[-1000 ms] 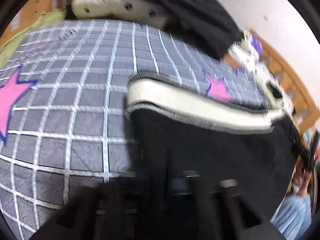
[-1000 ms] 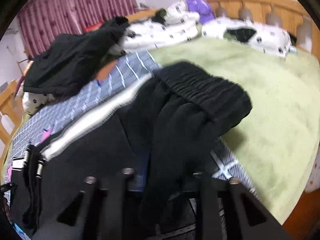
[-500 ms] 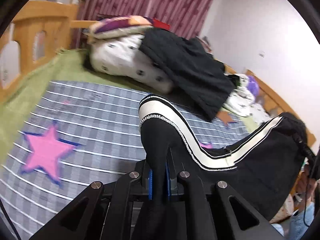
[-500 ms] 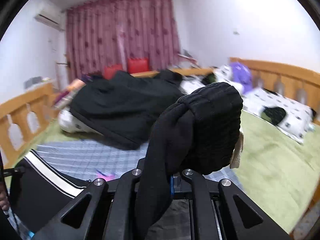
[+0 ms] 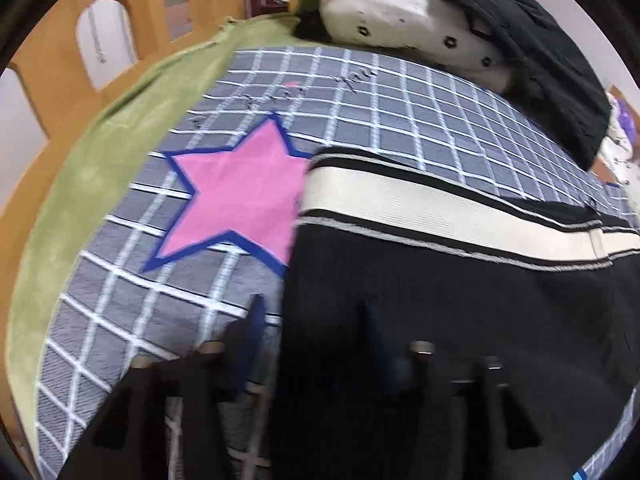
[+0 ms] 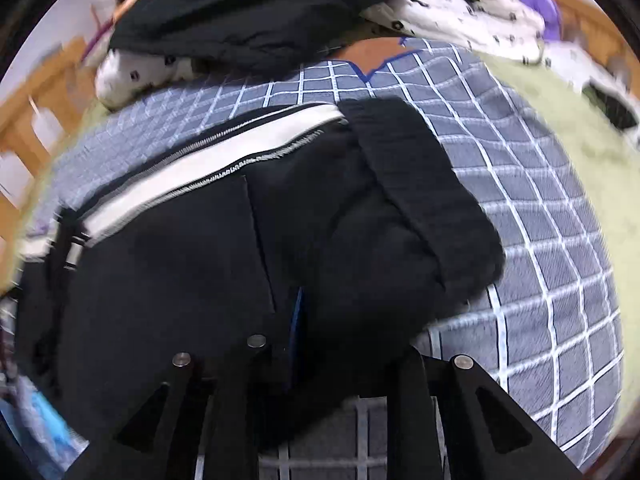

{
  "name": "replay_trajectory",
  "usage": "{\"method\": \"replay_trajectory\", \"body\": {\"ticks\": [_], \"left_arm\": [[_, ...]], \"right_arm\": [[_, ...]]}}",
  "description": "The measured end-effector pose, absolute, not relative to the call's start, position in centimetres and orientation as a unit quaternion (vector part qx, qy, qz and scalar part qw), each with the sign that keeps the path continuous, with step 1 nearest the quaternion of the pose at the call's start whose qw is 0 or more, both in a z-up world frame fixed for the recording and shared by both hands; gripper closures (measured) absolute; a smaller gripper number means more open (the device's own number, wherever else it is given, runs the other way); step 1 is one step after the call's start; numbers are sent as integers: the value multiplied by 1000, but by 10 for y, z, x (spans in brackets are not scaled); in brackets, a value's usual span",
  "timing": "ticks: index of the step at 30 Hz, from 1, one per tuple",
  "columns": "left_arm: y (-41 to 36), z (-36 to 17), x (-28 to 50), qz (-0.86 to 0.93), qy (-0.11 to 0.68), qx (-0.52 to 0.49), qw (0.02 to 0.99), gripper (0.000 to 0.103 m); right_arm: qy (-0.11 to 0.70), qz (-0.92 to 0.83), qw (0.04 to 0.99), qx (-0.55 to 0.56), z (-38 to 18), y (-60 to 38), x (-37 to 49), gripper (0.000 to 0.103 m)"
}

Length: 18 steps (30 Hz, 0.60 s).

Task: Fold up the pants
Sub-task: 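Grasp the waistband with the right tool and fold it over the legs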

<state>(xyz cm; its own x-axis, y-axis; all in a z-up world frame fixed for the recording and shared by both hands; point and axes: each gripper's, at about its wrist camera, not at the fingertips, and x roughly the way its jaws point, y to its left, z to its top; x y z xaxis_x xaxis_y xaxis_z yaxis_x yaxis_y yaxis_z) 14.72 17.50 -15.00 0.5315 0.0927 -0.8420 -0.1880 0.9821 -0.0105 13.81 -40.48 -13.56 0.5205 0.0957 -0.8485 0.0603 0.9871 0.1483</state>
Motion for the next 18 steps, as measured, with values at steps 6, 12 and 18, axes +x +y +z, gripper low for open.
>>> {"method": "replay_trajectory", "body": {"ticks": [6,12,18], "left_arm": [[172,-119,148,58,421,-63,903,36],[143,-142,175,44,443,-39,895,28],[132,-155,166,32,479,-43,876,22]], "right_arm": [[448,-15,893,30,-91,-414,99,71],[396,13,917,41,-82,-391,119,62],[475,-8,880,-29,-143,-357,152,67]]}}
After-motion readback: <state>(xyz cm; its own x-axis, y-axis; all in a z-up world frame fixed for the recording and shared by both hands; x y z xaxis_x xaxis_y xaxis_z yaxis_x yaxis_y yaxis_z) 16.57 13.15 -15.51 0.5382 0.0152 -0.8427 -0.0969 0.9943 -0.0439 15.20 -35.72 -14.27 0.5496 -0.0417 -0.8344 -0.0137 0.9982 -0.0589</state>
